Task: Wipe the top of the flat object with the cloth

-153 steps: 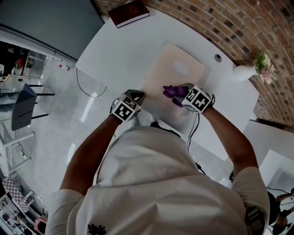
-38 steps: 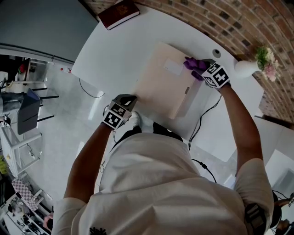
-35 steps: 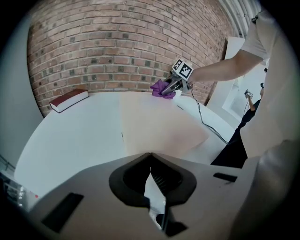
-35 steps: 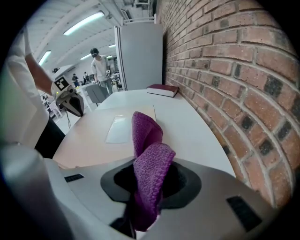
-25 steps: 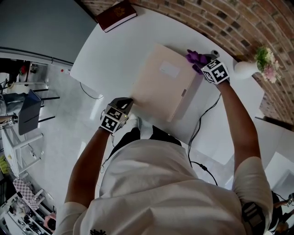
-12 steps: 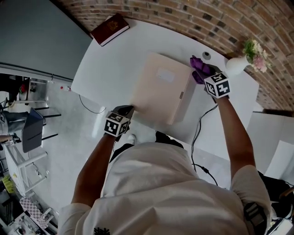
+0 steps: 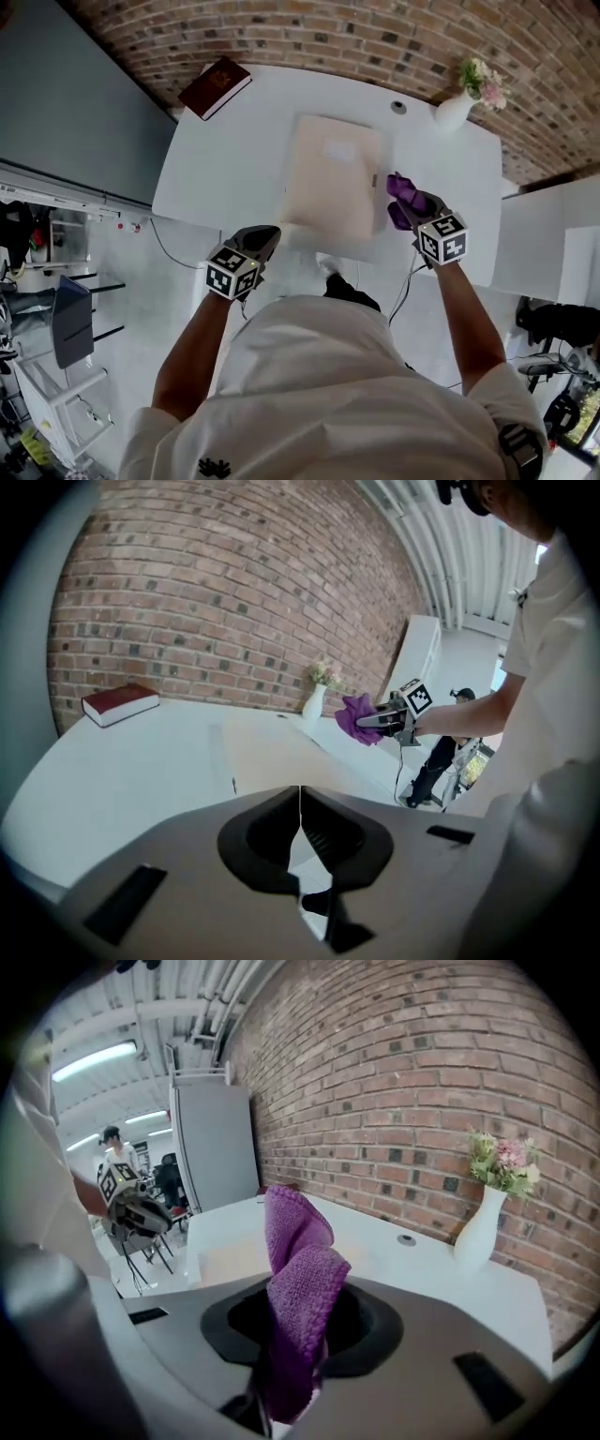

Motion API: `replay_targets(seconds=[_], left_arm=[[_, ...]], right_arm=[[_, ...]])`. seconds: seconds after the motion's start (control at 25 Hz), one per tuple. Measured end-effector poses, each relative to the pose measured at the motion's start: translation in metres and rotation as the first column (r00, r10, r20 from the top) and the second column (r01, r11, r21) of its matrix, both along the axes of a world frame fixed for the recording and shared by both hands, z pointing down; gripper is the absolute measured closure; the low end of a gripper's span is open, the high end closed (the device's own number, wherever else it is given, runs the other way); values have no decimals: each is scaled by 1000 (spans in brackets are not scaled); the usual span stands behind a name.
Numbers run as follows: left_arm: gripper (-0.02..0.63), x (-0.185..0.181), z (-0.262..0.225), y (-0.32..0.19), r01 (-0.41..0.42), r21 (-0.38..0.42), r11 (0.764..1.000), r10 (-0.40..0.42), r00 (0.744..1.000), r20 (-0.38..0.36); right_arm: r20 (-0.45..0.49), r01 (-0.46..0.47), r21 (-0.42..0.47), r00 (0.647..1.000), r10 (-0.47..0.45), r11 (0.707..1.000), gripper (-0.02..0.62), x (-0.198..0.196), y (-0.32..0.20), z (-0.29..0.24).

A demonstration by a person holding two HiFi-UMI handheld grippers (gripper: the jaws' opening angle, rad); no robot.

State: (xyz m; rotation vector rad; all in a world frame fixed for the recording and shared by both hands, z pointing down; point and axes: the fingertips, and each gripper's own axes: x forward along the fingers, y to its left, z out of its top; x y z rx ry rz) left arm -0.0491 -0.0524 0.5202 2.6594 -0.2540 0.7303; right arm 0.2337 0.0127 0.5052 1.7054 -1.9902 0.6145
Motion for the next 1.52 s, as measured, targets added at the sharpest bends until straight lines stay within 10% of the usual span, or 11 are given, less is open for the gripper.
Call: replay_targets(seconds=[0.6,1.52], left_arm=[[581,-158,-80,106,-166,75,983,176,971,-159],[581,-199,-123,157,-221,131,966,243,950,-193]], right_arm=[[196,-107,61,976,93,992,468,-283,148,-33],[111,-131,126,987,117,983,468,-316,222,-87]])
